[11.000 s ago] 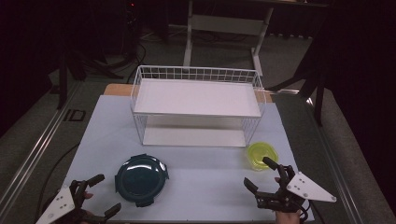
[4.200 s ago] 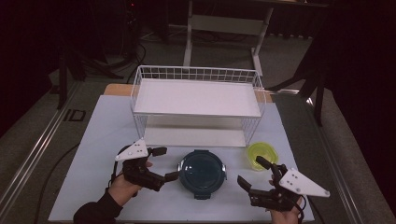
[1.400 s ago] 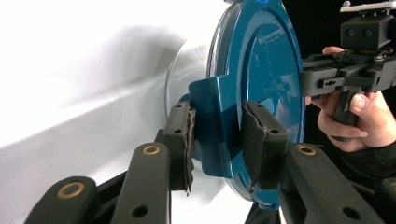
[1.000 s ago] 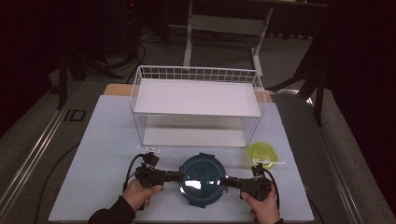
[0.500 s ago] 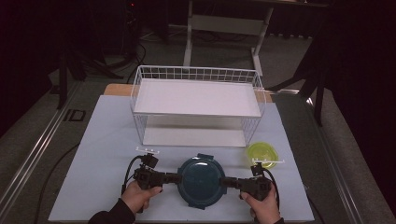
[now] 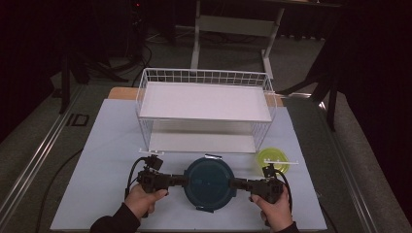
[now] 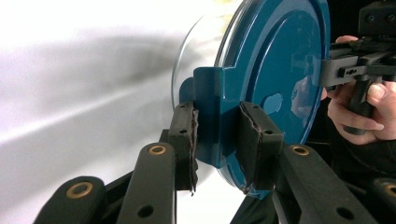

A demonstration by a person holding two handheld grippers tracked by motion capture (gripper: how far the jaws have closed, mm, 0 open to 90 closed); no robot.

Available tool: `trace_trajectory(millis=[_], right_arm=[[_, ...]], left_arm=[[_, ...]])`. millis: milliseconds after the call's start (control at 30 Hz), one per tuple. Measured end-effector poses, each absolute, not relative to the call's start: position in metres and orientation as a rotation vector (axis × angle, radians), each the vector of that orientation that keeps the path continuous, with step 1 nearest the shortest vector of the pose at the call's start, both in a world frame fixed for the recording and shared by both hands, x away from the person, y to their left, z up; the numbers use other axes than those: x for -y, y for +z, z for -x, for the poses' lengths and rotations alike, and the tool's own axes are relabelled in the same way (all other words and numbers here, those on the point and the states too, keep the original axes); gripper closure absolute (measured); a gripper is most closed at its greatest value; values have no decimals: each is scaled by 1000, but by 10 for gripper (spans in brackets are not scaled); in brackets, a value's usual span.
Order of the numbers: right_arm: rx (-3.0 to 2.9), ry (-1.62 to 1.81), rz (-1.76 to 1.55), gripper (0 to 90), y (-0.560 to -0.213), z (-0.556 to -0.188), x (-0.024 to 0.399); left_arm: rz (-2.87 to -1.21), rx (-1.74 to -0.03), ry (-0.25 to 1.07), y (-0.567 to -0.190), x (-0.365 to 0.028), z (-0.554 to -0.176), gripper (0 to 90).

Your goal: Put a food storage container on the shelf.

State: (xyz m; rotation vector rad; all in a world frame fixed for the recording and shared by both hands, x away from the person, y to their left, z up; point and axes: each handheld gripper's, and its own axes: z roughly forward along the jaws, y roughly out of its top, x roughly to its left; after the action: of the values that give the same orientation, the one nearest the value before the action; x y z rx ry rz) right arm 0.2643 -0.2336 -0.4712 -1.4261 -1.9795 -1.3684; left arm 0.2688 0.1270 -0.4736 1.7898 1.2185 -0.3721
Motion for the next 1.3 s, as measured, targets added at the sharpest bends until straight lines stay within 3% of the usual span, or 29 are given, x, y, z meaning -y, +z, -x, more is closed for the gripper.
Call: trace_trajectory(millis=[800,1033,1300], right_arm=[[2043,-1576,1351,577,-367,-304,227],[2028,-1630,1319,577,-331,-337,223],[1993,-1630,1313,576,-318,-371,214]], left_arm=[[-1730,-1173,-243,-368,-135,-302,689],[-1702,-1178,-167,-327,-140,-326,689],[-1669,-1214,-125,-310,-147,-349,688]])
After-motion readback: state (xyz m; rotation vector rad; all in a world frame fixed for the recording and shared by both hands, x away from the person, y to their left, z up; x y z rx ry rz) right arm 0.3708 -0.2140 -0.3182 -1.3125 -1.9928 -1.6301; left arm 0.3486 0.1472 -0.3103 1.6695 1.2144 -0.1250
